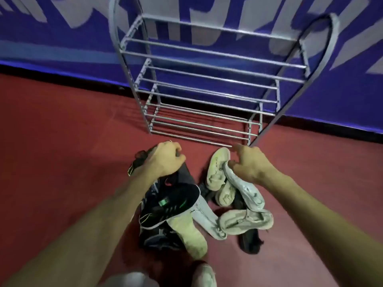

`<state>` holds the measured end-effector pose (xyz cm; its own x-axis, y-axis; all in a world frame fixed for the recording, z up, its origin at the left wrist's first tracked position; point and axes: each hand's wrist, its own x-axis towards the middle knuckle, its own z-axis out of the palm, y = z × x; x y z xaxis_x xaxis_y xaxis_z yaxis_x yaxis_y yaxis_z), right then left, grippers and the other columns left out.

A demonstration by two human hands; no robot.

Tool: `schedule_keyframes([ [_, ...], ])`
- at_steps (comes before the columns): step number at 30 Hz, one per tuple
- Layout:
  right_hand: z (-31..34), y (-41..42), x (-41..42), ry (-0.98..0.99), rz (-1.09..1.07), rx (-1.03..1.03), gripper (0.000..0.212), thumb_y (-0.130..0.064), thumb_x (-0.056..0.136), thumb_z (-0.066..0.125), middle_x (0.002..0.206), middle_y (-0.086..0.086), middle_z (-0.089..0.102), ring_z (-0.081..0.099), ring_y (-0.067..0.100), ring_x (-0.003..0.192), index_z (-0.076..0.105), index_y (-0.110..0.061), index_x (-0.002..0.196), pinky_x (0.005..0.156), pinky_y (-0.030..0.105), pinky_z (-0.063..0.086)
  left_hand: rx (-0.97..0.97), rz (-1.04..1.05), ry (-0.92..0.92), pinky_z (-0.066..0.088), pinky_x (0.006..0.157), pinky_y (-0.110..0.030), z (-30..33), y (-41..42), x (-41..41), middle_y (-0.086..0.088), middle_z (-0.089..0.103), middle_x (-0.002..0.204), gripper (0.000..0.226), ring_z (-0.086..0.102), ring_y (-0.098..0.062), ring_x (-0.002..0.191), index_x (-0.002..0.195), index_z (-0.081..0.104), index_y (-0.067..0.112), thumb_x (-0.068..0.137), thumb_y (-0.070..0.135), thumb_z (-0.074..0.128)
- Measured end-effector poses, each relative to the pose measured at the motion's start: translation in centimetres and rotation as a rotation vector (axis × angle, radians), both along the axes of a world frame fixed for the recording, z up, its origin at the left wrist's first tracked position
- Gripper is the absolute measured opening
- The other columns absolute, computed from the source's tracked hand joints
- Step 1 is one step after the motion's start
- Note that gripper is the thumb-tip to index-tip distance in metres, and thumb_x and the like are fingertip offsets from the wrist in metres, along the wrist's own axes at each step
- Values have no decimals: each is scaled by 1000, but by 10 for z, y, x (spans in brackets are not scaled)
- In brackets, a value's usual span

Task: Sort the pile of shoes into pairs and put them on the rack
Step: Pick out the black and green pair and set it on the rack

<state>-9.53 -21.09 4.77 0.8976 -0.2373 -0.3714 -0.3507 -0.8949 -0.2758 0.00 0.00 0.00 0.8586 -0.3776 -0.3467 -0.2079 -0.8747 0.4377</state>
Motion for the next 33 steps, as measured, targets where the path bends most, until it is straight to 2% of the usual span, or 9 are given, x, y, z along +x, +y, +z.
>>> schedule_keyframes([
  [3,-62,-10,0,53,-40,4,39,-28,82,53,113,20,66,61,40,100,56,-10,116,83,43,54,42,-53,104,50,83,-32,-68,-6,8,-9,69,108,20,63,-29,95,91,66,16,86,33,57],
  [6,-115,-17,-2,116,-70,10,45,-31,83,54,122,18,64,60,40,107,56,-12,124,91,43,52,81,-75,189,47,79,-30,-126,-11,13,-7,69,100,20,62,-28,93,86,63,17,87,35,56],
  [10,-162,-25,-3,157,-28,-40,44,-31,87,54,123,15,63,56,36,116,55,-12,127,99,37,45,86,-99,211,48,96,-35,-171,-21,20,-10,67,114,32,60,-29,108,109,68,9,89,33,57],
  [12,-173,-23,-4,191,21,-76,44,-31,89,52,127,14,60,53,35,120,54,-10,128,101,36,41,81,-109,227,47,97,-33,-183,-24,21,-10,66,115,33,60,-29,110,112,67,10,90,32,58],
  [16,-171,-13,-6,239,96,-142,45,-32,90,50,128,14,57,53,35,119,52,-9,128,99,36,42,79,-141,244,46,95,-30,-197,-18,15,-12,67,117,30,60,-30,112,115,66,10,89,23,58],
  [20,-148,1,-2,259,191,-215,43,-33,84,51,118,14,64,61,35,106,56,-13,122,90,42,53,222,-197,336,49,98,-35,-210,8,4,-14,59,129,41,59,-31,116,125,61,12,85,16,56],
  [26,-139,35,25,230,347,-311,41,-27,88,48,120,16,59,59,35,108,54,-12,126,89,37,50,398,-216,399,48,99,-40,-244,44,-8,-12,57,134,60,57,-32,120,131,56,10,80,39,70],
  [29,-160,52,31,235,449,-313,41,-23,87,46,118,17,61,58,36,110,53,-11,126,89,38,47,350,-173,347,48,98,-38,-269,55,-16,-16,60,131,45,58,-33,119,125,58,8,88,34,60],
  [33,-184,58,40,296,517,-311,37,-19,87,43,116,16,61,60,35,105,55,-11,121,74,34,46,175,-71,280,48,95,-39,-277,58,-12,-21,63,121,30,59,-37,114,113,63,9,92,28,52],
])
